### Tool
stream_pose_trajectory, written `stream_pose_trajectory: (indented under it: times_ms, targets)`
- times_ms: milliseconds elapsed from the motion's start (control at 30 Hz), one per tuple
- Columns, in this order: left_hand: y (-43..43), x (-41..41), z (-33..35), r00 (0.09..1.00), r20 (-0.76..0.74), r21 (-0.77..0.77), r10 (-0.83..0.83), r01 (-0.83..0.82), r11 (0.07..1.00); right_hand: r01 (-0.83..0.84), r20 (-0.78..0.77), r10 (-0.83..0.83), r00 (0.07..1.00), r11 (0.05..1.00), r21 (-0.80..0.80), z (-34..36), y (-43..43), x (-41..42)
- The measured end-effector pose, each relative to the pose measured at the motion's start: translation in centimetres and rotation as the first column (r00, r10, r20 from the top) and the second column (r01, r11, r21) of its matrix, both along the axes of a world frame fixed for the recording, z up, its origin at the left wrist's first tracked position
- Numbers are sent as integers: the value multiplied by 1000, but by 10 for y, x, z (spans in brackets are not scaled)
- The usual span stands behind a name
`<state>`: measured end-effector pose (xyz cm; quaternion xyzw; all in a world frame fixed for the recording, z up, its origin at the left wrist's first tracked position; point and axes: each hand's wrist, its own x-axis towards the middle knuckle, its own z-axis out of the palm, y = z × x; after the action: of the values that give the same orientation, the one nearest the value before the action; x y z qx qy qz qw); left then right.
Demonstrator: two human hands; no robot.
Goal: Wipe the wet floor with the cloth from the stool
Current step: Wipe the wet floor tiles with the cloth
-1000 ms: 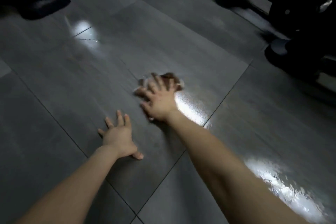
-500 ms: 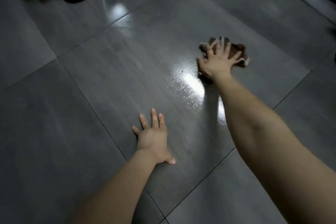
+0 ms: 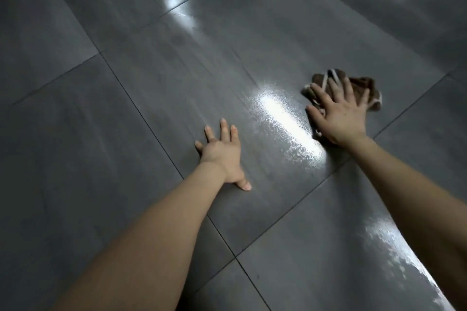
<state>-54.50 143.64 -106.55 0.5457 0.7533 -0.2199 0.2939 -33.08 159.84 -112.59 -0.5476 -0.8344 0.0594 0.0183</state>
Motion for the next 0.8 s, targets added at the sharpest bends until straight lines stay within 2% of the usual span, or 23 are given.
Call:
stream_pose_trajectory:
  times_ms: [133, 267, 433, 533, 600, 667, 700, 733, 767, 800]
  targets:
    - [-2, 0, 4, 1000, -9, 18, 2, -2, 1000, 95, 10, -95, 995, 995, -42, 2, -78, 28]
    - [-12, 2, 8, 1000, -21, 77, 9, -7, 997, 51, -15, -52, 999, 998, -40, 7, -183, 20]
    - [-66, 18, 9, 999, 38, 359, 27, -39, 933, -263, -113, 255, 960, 963, -57, 14, -377, 23]
    - [-103, 21, 28, 996, 84, 421, 44, -76, 904, -449, -93, 441, 893, 888, -103, 15, -462, 53]
    - [-116, 9, 46, 997, 53, 434, 50, -68, 898, -561, -116, 550, 827, 818, -127, 15, -472, 79]
    - [-136, -1, 62, 999, -1, 416, 34, -30, 909, -607, -130, 596, 792, 792, -70, 16, -458, 114]
    - [-146, -5, 68, 1000, -24, 407, 20, -9, 913, -550, -108, 543, 833, 834, -44, 14, -443, 132]
    - [-156, -7, 74, 999, -34, 400, 12, 3, 916, -417, -75, 414, 907, 908, -34, 12, -424, 149]
    - [-167, -7, 80, 999, -39, 397, 3, 13, 918, -208, -48, 206, 977, 977, -49, 11, -402, 160]
    - [-177, -6, 87, 999, -42, 398, -8, 24, 917, 47, -41, -50, 998, 996, -75, 12, -380, 162]
